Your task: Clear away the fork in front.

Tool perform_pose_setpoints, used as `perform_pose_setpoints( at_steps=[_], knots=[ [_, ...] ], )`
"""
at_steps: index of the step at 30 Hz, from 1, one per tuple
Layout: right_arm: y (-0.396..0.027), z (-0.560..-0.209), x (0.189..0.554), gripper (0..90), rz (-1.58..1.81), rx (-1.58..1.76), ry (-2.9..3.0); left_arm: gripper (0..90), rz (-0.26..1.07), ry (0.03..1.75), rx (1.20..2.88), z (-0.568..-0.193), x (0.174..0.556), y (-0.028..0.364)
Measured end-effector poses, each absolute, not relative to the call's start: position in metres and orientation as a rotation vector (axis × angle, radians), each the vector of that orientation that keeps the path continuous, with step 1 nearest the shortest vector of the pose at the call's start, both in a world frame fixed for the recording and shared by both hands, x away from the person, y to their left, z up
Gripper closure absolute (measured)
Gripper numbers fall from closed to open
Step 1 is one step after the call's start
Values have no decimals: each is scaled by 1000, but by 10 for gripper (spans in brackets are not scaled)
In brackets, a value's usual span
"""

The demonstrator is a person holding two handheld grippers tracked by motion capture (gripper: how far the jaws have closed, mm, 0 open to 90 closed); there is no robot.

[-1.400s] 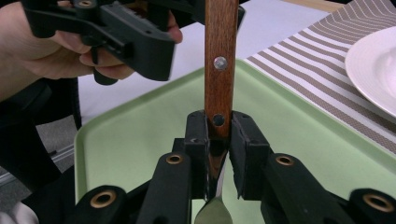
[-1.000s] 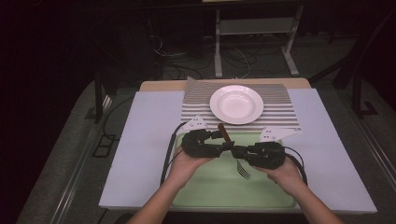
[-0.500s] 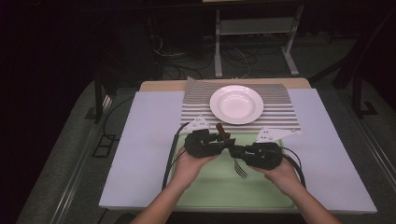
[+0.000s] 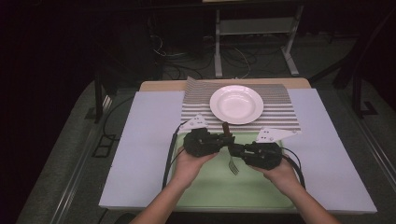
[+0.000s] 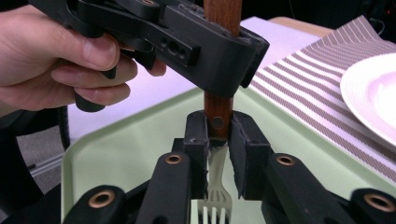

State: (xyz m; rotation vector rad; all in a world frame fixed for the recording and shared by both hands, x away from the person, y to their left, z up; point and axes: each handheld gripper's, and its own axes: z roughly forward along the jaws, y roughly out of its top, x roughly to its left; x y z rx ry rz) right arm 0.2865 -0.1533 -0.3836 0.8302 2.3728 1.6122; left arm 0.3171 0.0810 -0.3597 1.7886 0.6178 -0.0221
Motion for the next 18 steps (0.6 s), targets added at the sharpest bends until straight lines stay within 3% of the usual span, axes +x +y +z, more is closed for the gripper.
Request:
perform_pose_setpoints(
  at_steps=[2,3,6,18],
  knots=[
    [-154,-383,287,724,1625,817,2374,777,-14,607,1795,-357,318,83],
    [-154,-382,287,643,1625,811,2368,780,-14,605,1796,-356,318,84],
    [-157,-383,289,534,1620,818,2353,784,-9,591,1807,-355,321,92],
    [-190,-394,300,272,1516,948,2275,803,27,553,1797,-348,331,126]
  ],
)
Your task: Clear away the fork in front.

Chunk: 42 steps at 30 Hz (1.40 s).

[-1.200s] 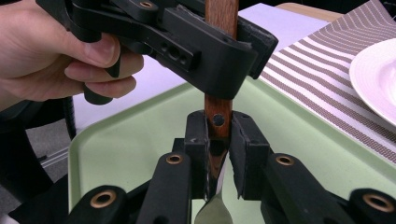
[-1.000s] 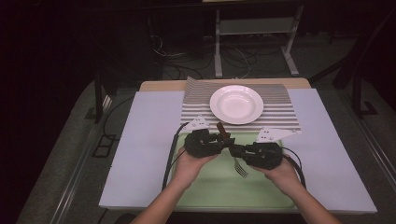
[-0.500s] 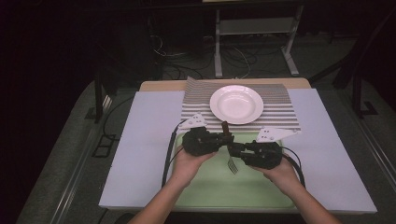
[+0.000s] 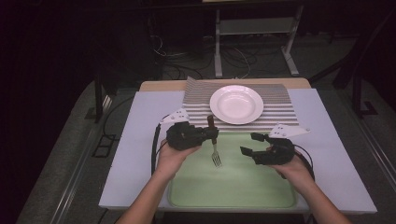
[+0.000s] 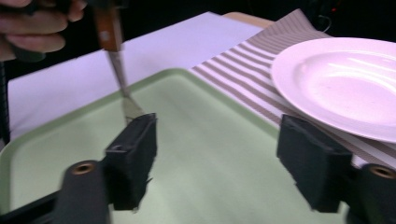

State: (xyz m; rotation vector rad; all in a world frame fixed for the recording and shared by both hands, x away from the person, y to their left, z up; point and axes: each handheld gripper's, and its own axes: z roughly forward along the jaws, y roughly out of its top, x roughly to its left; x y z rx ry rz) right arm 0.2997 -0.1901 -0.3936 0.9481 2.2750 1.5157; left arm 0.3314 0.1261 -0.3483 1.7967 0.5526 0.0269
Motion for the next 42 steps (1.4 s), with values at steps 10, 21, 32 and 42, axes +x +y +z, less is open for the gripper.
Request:
perform_pose_setpoints(
  at_steps=[10,21,32,42],
  knots=[
    [-216,-402,298,151,1468,978,2239,803,-19,503,1837,-346,329,147],
    [-257,-413,281,142,1447,1042,2191,802,-38,522,1851,-344,317,184],
    [-278,-425,265,118,1398,1061,2221,800,-67,561,1877,-347,300,214],
    [-283,-430,262,30,1381,1095,2228,800,-112,604,1921,-350,299,224]
  ],
)
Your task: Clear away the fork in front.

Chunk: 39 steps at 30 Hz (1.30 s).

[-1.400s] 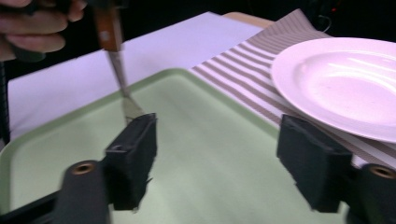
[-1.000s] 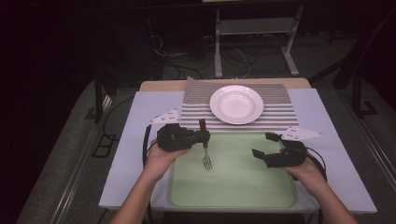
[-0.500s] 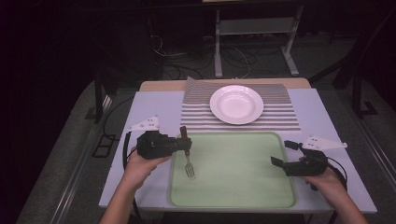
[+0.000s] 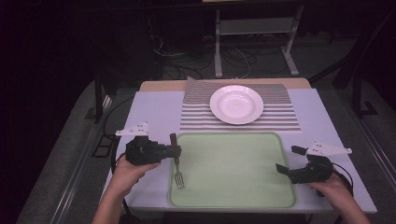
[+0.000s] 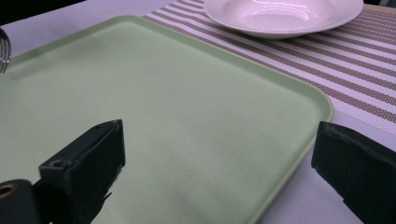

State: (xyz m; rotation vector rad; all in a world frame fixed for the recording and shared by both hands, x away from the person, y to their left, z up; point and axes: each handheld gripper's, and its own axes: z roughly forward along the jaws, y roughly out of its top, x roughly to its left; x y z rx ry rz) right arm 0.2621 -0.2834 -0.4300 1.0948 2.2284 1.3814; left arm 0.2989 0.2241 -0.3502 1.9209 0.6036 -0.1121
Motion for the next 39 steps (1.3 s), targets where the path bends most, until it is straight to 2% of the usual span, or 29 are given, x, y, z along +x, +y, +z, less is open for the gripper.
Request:
perform_pose_setpoints(
  at_steps=[8,12,22,39],
  knots=[
    [-281,-432,263,31,1355,1081,2245,800,-156,630,1927,-364,307,220],
    [-281,-431,262,32,1357,1082,2241,780,-59,651,1931,-369,309,214],
    [-280,-432,263,34,1363,1089,2236,727,53,741,1954,-394,330,192],
    [-282,-433,264,43,1362,1101,2227,697,-2,874,2005,-429,360,177]
  ],
)
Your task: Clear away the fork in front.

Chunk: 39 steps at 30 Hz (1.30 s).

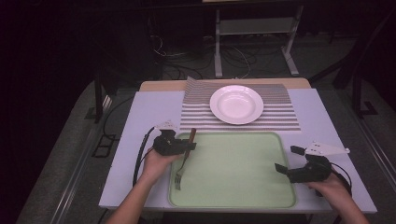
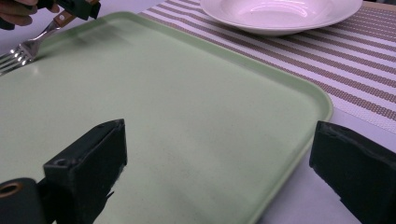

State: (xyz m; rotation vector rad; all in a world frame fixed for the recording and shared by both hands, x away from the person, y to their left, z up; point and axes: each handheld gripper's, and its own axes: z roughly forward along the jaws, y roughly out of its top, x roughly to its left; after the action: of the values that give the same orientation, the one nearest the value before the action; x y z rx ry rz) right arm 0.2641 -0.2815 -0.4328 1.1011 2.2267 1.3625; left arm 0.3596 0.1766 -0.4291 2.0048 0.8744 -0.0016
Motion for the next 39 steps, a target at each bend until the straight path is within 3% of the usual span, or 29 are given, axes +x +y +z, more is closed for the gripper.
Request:
perform_pose_setpoints(
  at_steps=[13,17,21,29,39],
  knots=[
    [-281,-432,264,44,1365,1099,2228,653,-9,938,2009,-440,364,178],
    [-282,-432,264,45,1364,1102,2228,740,32,893,1996,-433,361,177],
    [-281,-433,264,45,1361,1102,2230,893,46,853,2042,-430,361,168],
    [-281,-433,264,46,1356,1099,2232,894,65,804,2164,-436,368,141],
    [-282,-433,265,47,1360,1096,2227,893,124,872,2192,-441,374,157]
  ],
)
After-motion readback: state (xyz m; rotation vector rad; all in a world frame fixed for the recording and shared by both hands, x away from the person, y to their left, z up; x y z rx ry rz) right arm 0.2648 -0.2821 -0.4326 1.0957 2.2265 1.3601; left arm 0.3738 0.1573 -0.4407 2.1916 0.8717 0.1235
